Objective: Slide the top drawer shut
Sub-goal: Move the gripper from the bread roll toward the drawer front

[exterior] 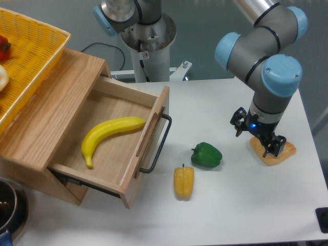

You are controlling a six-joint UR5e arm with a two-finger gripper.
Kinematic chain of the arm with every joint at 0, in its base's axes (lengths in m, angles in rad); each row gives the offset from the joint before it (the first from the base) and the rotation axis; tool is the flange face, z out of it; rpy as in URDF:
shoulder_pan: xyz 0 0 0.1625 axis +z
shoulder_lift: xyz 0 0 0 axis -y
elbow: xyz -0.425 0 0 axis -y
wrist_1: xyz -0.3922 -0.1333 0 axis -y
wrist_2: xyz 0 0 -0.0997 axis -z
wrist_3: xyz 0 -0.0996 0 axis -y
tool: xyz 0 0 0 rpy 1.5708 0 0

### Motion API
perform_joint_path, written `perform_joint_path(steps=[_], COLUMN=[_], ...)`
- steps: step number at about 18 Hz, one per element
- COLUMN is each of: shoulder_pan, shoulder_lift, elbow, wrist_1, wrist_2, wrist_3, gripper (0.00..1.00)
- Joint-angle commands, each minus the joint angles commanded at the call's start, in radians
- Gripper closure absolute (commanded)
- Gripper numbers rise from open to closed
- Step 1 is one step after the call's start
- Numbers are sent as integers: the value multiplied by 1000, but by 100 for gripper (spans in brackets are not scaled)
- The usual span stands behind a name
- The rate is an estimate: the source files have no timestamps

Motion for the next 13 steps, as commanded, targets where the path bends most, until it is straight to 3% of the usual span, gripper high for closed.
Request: perform_joint_path(steps=[3, 10, 13], shoulder_pan=[-20, -31, -46], shoulder_lift=[-5, 26, 37], elbow=[18, -18, -15], wrist_1=[-6, 0, 0], wrist_2=[2, -23, -44], wrist_3=[-61, -98, -218], gripper=[0, 0, 0])
